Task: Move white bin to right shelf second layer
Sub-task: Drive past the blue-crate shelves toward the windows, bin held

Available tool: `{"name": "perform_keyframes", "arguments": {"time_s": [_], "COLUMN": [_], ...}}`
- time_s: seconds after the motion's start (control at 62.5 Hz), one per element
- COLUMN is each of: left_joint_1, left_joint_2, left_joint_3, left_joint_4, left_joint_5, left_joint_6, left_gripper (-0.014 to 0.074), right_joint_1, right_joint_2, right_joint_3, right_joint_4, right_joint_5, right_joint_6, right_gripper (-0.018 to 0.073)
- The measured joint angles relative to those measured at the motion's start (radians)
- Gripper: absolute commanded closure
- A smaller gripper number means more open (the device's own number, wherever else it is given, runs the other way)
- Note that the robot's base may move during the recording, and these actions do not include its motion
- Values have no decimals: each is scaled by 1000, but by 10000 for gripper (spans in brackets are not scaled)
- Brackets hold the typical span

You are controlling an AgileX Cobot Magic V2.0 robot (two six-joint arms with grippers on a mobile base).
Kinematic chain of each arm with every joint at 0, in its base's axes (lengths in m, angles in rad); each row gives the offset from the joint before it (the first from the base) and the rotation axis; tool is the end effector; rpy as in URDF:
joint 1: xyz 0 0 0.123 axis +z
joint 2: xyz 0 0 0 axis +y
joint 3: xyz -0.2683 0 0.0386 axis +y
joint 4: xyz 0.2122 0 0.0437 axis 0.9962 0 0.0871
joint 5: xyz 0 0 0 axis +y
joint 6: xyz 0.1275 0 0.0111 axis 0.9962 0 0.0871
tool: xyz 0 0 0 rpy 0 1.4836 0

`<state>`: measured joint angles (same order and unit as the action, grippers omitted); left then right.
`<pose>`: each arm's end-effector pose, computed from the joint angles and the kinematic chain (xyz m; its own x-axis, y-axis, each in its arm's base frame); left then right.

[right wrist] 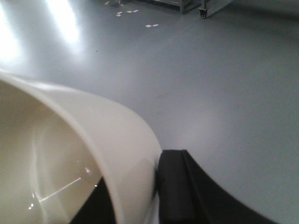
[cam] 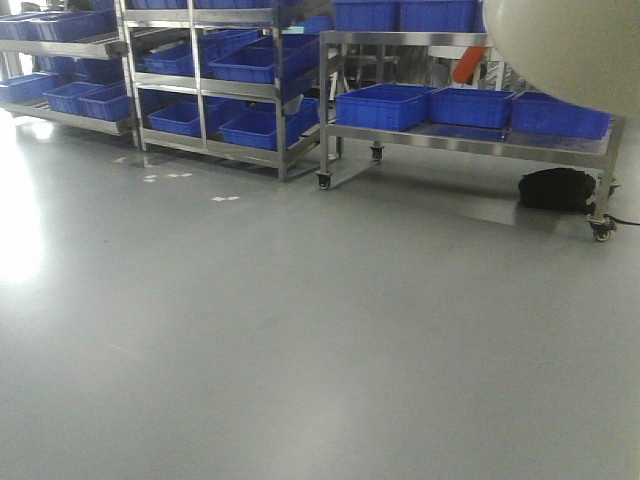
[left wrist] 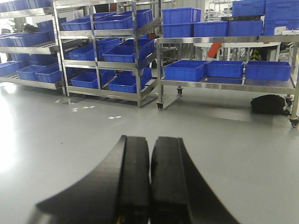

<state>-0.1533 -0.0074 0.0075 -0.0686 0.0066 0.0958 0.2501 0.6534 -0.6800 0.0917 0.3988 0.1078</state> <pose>0.0704 -0.0109 0.2135 0.0836 0.0146 -0.9964 0.1509 0.9882 0.0271 0.1386 0.0401 0.3303 -0.3196 0.1155 -0.9405 -0.2234 0.9554 0.1933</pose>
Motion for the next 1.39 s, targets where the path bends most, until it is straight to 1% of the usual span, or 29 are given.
{"name": "perform_keyframes", "arguments": {"time_s": [1.393], "left_joint_1": [0], "left_joint_2": [0], "left_joint_3": [0], "left_joint_4": [0], "left_joint_5": [0], "left_joint_6": [0], "left_gripper": [512], "right_joint_1": [0], "right_joint_2": [0], "right_joint_3": [0], "right_joint_4": [0], "right_joint_5": [0], "right_joint_6": [0], "right_gripper": [503]}}
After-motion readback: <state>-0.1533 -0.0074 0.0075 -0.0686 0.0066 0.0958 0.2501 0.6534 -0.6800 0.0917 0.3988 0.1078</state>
